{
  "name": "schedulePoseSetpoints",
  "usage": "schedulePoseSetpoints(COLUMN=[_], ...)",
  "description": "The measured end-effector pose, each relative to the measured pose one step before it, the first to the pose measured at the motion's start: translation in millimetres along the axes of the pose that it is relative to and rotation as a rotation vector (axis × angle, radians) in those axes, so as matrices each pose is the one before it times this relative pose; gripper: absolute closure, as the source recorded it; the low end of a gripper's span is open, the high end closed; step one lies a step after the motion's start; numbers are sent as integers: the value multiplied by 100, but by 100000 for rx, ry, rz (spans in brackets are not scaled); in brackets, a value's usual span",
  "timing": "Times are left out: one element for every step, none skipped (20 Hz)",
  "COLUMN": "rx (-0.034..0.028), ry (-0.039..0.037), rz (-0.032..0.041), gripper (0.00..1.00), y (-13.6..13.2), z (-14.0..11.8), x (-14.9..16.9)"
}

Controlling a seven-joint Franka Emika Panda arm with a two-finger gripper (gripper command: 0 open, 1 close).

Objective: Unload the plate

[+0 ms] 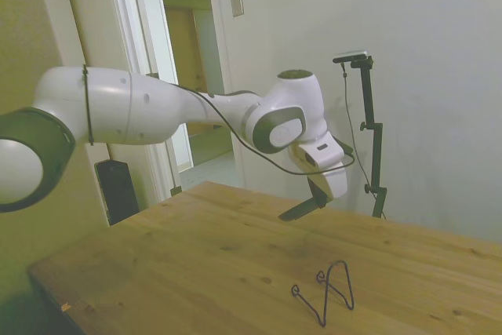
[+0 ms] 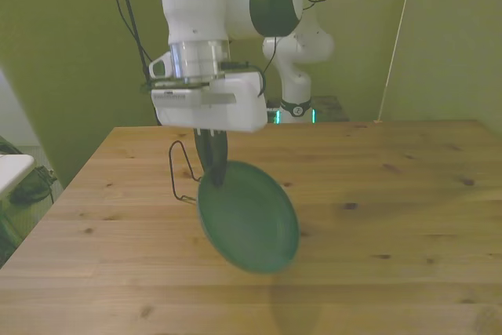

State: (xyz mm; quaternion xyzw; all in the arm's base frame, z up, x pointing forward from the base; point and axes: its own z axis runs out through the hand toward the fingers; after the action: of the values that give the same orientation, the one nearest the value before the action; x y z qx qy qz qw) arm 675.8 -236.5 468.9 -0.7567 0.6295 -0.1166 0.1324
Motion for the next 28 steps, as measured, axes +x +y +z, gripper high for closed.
schedulePoseSetpoints(rx=[385, -243, -519, -312, 88, 101, 25, -290, -422, -375, -453, -423, -336, -350, -358, -251, -104, -20, 11, 90, 265, 433, 507, 444, 741, 812, 843, 766], ry=[-803, -623, -660, -939, -810, -294, 13, -49, -152, -97, -122, -68, -17, -2, 37, 70, 34, 58, 69, 73, 121, 146, 92, -156, -180, -343, -538, -717], rz=[334, 56, 96, 487, 737, 524, 266, 157, 43, 55, 108, 66, 98, 65, -47, -68, -242, -297, -299, -257, -279, -294, -408, -588, -873, -922, -1009, -1077], gripper=[100, 100, 100, 100, 100, 100, 0, 0, 0, 0, 0, 0, 0, 0, 0, 0, 0, 0, 0, 0, 0, 0, 0, 0, 0, 0, 0, 0], y=[-248, -84, 16, 62, 47, 6, 59, 154, 172, 162, 171, 170, 162, 169, 174, 154, 96, 46, 18, -14, -71, -113, -134, -180, -271, -338, -387, -408], z=[1575, 1565, 1504, 1239, 746, 293, 66, 83, 165, 175, 220, 215, 190, 181, 154, 99, 4, -33, -37, -79, -202, -393, -588, -837, -1142, -1421, -1610, -1811], x=[-152, -173, -149, -102, 42, 199, 219, 221, 185, 173, 164, 167, 201, 207, 213, 205, 143, 88, 44, 21, 4, -28, -71, -170, -298, -452, -624, -800])
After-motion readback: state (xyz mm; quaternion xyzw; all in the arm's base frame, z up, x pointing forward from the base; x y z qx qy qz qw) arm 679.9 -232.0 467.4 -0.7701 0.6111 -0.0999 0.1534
